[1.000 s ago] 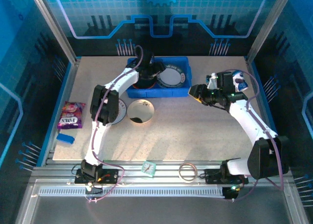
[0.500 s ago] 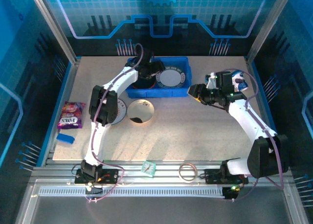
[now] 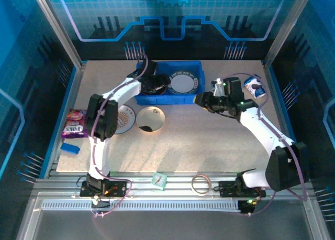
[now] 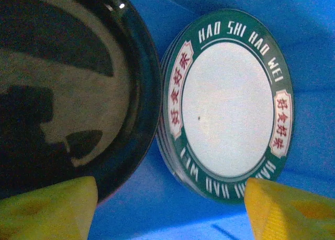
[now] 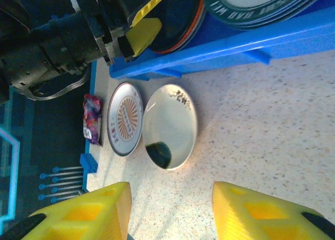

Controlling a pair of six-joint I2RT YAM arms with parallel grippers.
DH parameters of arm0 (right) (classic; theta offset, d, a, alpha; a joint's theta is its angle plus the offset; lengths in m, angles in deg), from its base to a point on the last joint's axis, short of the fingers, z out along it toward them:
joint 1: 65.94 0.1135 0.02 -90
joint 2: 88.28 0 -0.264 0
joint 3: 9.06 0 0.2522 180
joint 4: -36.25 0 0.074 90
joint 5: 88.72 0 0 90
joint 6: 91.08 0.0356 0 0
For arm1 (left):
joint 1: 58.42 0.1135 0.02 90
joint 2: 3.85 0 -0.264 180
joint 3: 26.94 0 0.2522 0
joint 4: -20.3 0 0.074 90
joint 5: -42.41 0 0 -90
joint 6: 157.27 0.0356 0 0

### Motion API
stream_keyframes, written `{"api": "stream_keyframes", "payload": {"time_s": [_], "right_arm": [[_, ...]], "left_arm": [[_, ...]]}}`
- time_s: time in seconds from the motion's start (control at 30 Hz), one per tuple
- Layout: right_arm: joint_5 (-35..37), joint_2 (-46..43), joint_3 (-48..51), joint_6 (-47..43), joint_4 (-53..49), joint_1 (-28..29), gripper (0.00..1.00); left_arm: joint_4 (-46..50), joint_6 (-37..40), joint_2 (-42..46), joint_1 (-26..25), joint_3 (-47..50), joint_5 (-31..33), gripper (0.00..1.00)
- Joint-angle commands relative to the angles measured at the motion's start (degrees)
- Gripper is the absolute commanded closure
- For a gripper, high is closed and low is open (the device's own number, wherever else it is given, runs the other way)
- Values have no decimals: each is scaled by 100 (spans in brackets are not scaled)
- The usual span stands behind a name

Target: Place the plates into the plastic bin on the countertop

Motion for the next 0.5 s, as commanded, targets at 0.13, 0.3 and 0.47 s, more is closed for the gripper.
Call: {"api": "stream_keyframes", "payload": {"time_s": [0.13,0.3,0.47], "right_arm": [[184,134,414,276,932,691,58],[377,581,593,493,1525,1189,58],[531,983,604,625,1892,1553,59]], "left_arm": [[-290,347,1802,7,832,63,24],[-350,284,3054,-52,1862,-78,23],[-7,256,4318,-241,2887,-74,23]]}}
